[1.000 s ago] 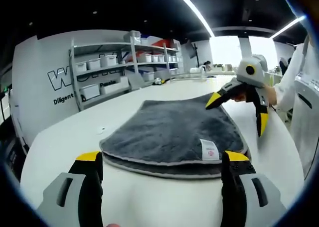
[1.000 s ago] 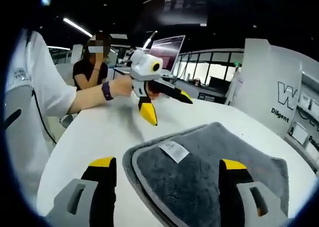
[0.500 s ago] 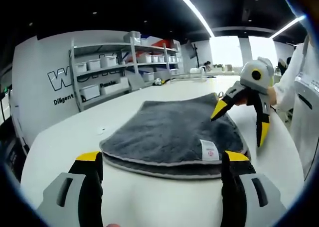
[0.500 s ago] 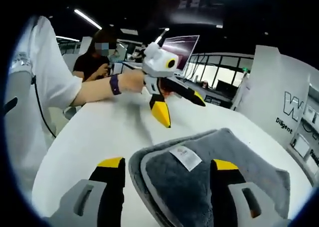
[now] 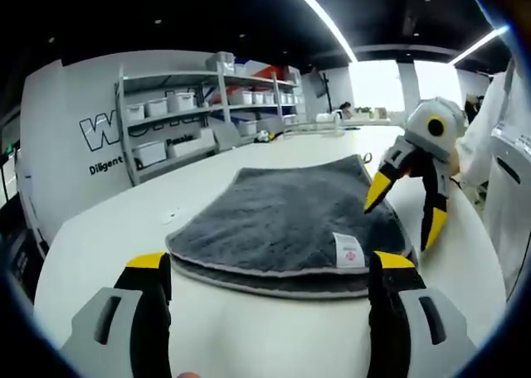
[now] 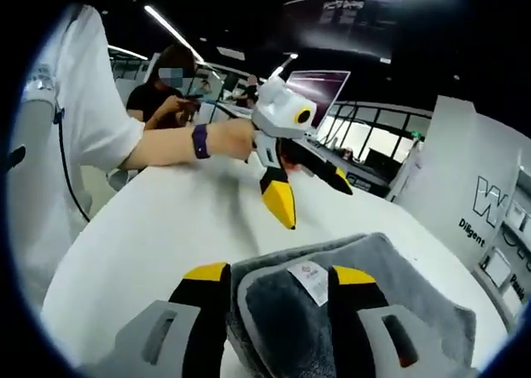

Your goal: Open the folded towel by lifting each exposed corner and separating the folded layers until the towel lies flat within the target outline without major curled edges

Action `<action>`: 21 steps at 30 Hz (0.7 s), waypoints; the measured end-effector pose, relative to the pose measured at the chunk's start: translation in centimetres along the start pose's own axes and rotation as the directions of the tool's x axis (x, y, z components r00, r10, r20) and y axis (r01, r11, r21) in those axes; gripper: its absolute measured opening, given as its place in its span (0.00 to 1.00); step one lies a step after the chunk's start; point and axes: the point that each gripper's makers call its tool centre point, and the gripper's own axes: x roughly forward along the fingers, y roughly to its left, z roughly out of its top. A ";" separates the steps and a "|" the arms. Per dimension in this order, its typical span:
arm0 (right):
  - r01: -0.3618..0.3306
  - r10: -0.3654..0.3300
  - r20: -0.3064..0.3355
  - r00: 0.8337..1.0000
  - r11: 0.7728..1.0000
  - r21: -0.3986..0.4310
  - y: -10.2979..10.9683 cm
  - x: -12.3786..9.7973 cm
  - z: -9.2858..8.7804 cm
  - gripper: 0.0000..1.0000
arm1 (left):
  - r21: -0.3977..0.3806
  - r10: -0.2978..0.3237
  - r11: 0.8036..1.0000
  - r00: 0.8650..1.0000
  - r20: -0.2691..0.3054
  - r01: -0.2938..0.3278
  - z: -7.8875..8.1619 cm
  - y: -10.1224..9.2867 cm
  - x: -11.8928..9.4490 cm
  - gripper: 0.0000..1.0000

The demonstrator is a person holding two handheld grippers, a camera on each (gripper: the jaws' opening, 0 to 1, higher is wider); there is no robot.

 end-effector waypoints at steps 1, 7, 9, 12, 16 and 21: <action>0.003 -0.003 -0.004 1.000 1.000 -0.012 0.0 0.1 -0.1 0.36 | 0.001 0.000 1.000 1.000 -0.001 0.000 0.0 0.0 0.0 0.98; 0.001 -0.002 -0.038 0.999 0.999 -0.040 0.4 0.4 -0.8 0.35 | 0.001 0.000 1.000 1.000 -0.002 0.000 0.0 -0.1 0.0 0.98; -0.002 0.000 -0.045 0.999 0.999 -0.044 0.5 0.4 -1.0 0.34 | 0.000 -0.001 1.000 1.000 -0.003 0.001 -0.1 -0.1 0.1 0.98; -0.007 0.005 -0.046 0.999 0.999 -0.036 0.7 0.5 -1.1 0.32 | 0.002 -0.003 1.000 1.000 -0.001 0.003 0.0 -0.1 0.1 0.98; -0.012 0.008 -0.060 0.998 0.998 -0.067 1.1 0.6 -1.2 0.31 | 0.002 -0.001 1.000 1.000 -0.001 0.001 0.0 -0.1 0.0 0.98; -0.018 0.013 -0.067 0.998 0.996 -0.086 1.4 0.7 -1.3 0.28 | 0.002 -0.002 1.000 1.000 -0.001 0.002 0.0 -0.2 0.0 0.98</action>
